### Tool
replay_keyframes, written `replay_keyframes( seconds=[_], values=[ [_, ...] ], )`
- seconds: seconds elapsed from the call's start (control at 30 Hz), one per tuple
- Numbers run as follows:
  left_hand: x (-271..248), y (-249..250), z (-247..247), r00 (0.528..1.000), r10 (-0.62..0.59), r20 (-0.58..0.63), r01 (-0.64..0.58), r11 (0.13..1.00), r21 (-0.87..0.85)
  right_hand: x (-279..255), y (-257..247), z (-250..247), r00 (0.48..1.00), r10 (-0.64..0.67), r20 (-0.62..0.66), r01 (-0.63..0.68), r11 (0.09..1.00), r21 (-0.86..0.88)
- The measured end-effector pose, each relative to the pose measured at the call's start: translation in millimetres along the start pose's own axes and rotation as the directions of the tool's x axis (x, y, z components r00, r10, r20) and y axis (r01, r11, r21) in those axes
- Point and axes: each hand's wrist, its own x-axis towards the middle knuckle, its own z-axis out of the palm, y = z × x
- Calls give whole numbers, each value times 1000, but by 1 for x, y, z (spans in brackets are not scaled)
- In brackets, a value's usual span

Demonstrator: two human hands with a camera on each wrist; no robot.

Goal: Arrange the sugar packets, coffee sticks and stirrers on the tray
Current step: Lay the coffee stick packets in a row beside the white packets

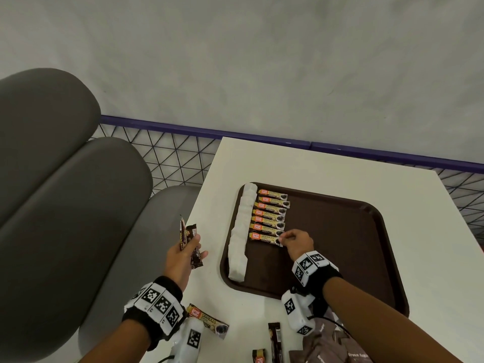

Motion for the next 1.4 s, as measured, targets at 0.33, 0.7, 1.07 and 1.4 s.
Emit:
replay_keyframes(
  seconds=[0.33,0.7,1.07,1.4],
  values=[
    [-6,2,7,992,4,127,-21,991,134,-11,-5,-10,999,-12,-45,12,1000,1],
    [-16,10,20,980,20,199,-59,980,191,-70,-54,24,813,-211,542,132,975,181],
    [-25,14,23,967,38,252,-89,977,194,-89,-69,32,685,-174,707,-126,929,349],
    [-19,13,14,974,-12,226,-7,996,84,-72,-51,21,843,-290,454,26,864,503]
  ],
)
